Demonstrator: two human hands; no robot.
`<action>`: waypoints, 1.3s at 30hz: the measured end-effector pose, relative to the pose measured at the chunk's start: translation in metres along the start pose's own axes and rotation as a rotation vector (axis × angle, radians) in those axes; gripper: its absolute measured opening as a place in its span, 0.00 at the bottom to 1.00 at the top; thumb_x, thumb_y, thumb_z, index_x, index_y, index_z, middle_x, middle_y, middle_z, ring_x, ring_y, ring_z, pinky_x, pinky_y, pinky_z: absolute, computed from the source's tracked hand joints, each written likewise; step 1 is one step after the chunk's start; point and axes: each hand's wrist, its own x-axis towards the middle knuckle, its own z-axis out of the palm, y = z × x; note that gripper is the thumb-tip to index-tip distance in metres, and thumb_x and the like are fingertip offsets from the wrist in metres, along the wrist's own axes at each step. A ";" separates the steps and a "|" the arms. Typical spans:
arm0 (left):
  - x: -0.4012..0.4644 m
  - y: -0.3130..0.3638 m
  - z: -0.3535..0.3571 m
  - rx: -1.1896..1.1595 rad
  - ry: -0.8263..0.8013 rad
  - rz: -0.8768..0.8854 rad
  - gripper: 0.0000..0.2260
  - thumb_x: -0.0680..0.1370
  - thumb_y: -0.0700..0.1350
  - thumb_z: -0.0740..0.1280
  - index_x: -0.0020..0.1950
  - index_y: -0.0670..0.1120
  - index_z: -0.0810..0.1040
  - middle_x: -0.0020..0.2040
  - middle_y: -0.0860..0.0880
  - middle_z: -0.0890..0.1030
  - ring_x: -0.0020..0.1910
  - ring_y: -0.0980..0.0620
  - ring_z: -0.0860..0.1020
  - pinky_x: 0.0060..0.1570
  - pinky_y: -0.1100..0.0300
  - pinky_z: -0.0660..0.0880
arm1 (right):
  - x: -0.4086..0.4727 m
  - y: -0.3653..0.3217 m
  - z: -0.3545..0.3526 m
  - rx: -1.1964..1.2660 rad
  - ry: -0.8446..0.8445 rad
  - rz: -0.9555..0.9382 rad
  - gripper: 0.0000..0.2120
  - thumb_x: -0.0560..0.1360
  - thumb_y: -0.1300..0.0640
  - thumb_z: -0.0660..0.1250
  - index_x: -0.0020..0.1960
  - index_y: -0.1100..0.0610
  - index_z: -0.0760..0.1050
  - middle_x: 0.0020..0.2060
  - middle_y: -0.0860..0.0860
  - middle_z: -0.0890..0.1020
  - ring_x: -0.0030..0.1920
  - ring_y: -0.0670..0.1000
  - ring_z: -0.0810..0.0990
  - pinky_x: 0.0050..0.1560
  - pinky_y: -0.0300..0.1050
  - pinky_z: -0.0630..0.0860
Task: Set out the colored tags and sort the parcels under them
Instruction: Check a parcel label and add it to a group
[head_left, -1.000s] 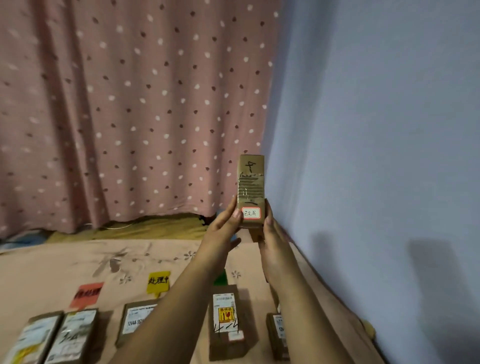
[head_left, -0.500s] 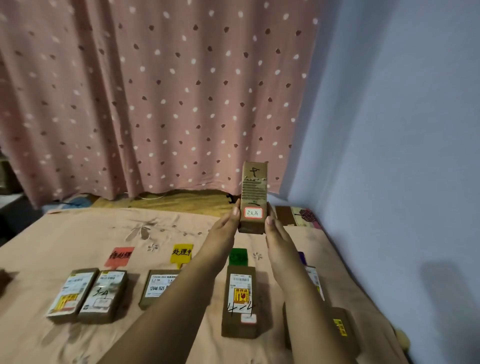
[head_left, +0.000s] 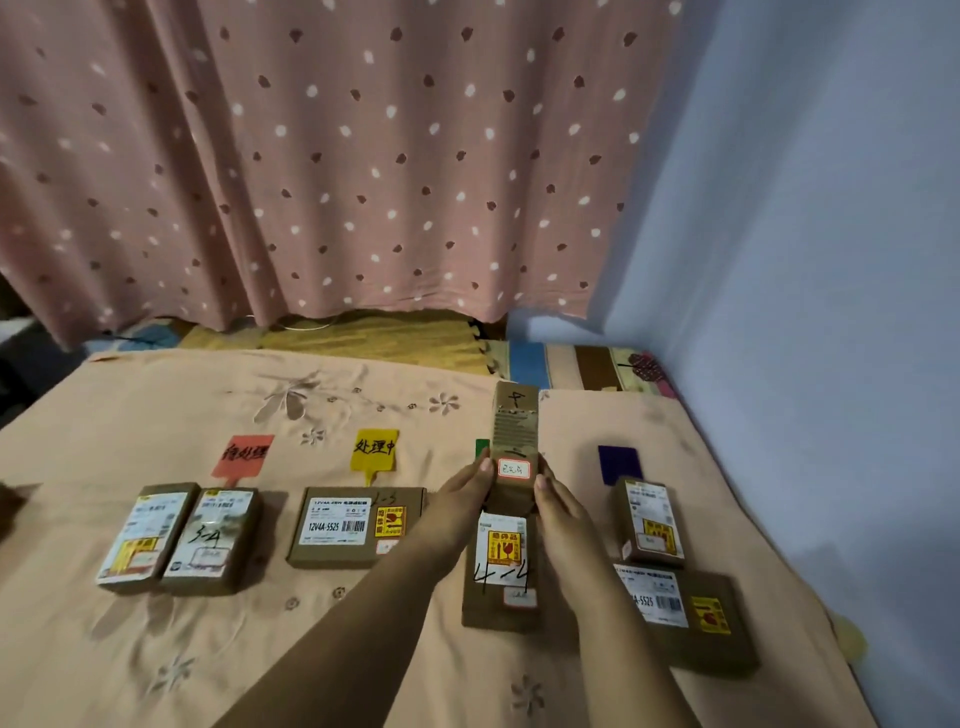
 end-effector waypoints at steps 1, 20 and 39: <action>0.003 -0.007 -0.001 -0.002 -0.004 -0.023 0.18 0.82 0.58 0.56 0.66 0.53 0.76 0.58 0.50 0.84 0.59 0.54 0.81 0.59 0.57 0.74 | 0.006 0.009 0.002 0.016 -0.009 0.020 0.22 0.77 0.33 0.55 0.66 0.41 0.71 0.50 0.44 0.83 0.49 0.45 0.83 0.51 0.48 0.80; 0.029 -0.097 -0.013 -0.014 0.018 -0.209 0.19 0.83 0.54 0.52 0.71 0.53 0.72 0.62 0.50 0.81 0.66 0.51 0.76 0.72 0.49 0.66 | 0.053 0.090 0.021 0.076 -0.093 0.212 0.22 0.79 0.44 0.61 0.72 0.38 0.65 0.69 0.49 0.72 0.64 0.51 0.75 0.66 0.54 0.74; 0.023 -0.077 -0.006 0.034 0.071 -0.229 0.11 0.85 0.50 0.52 0.56 0.62 0.71 0.51 0.61 0.78 0.51 0.66 0.74 0.50 0.69 0.70 | 0.058 0.091 0.023 0.071 -0.049 0.256 0.30 0.69 0.30 0.61 0.70 0.38 0.68 0.69 0.47 0.72 0.65 0.51 0.74 0.68 0.57 0.71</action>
